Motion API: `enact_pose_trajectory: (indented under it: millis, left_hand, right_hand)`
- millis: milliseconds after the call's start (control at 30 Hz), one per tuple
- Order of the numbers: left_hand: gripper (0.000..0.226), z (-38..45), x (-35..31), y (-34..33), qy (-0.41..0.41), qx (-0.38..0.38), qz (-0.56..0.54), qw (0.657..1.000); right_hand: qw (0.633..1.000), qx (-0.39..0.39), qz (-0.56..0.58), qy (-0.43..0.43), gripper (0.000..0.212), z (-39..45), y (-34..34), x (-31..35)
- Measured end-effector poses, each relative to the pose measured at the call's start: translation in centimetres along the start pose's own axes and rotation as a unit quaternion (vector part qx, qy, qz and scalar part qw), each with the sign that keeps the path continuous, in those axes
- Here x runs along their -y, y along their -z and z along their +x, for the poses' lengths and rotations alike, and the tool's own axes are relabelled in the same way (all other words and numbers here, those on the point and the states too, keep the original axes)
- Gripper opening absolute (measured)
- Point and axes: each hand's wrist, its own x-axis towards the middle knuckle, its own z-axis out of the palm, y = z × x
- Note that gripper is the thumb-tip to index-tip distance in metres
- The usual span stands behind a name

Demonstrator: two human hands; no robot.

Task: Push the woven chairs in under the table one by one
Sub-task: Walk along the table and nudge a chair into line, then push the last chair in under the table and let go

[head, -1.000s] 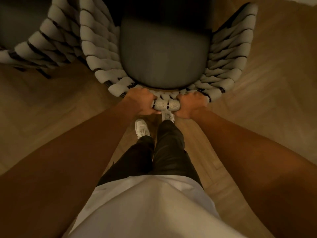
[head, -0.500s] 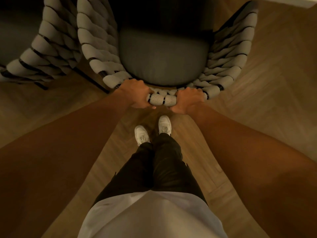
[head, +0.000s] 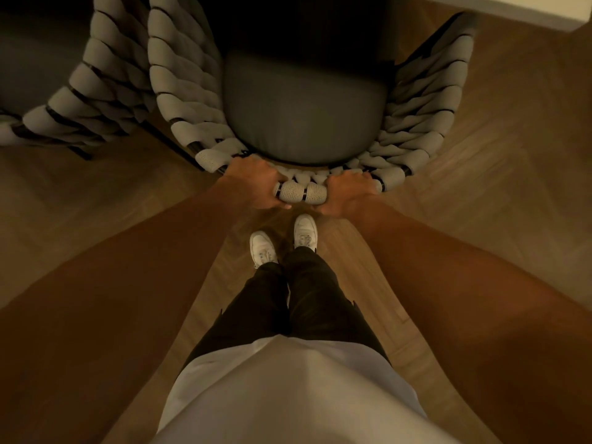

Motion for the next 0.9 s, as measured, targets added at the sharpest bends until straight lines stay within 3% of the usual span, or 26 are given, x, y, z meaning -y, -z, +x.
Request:
enact_pose_trajectory:
  millis: [167,267,467,667,900]
  left_hand:
    - [0.081,-0.4,0.0,0.3,0.004,0.021,-0.017,1.000]
    - [0.085,-1.3,0.4,1.0,-0.007,0.036,-0.035,0.999]
    - [0.082,-4.6,1.9,2.6,0.032,-0.011,-0.033,0.999]
    - [0.071,-9.4,4.4,3.2,0.118,-0.079,-0.071,0.987]
    - [0.074,-17.5,8.7,0.2,0.251,-0.065,-0.150,0.954]
  right_hand:
    - [1.000,0.017,-0.004,0.015,0.067,-0.5,0.5,0.1]
    - [0.999,0.035,0.014,0.036,0.081,-0.8,0.8,0.0]
    - [0.992,0.028,0.033,0.119,0.102,-1.4,3.1,1.7]
    - [0.980,0.017,-0.002,0.200,0.098,-1.5,6.6,5.7]
    - [0.955,-0.040,-0.066,0.287,0.087,-1.6,10.5,13.6]
